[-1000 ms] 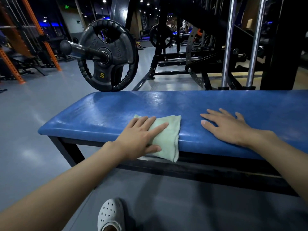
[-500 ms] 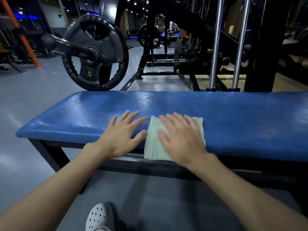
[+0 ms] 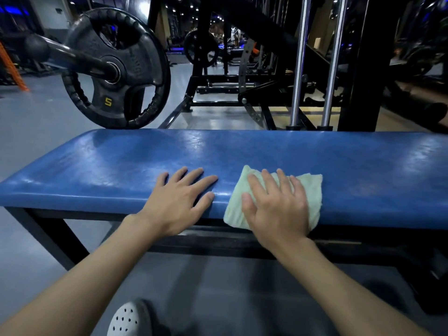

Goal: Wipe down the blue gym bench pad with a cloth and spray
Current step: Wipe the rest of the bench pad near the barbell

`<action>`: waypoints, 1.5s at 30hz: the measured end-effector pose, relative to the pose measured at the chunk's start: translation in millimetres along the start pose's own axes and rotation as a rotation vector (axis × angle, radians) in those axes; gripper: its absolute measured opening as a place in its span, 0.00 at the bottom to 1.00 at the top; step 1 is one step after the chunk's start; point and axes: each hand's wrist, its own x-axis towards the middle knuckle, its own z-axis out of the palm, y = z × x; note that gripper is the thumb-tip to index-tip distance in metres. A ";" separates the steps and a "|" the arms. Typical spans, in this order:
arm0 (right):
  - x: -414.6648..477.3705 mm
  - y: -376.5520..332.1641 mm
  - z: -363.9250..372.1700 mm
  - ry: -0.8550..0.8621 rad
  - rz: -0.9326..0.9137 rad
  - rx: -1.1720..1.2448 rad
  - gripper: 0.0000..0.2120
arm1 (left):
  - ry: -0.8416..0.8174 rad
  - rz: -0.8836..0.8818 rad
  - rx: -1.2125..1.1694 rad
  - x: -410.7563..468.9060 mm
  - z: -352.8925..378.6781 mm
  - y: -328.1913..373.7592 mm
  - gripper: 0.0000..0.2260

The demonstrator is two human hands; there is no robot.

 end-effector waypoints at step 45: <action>-31.1 149.5 -2.0 0.442 0.436 0.000 0.17 | -0.015 0.271 -0.021 73.9 5.4 157.5 0.27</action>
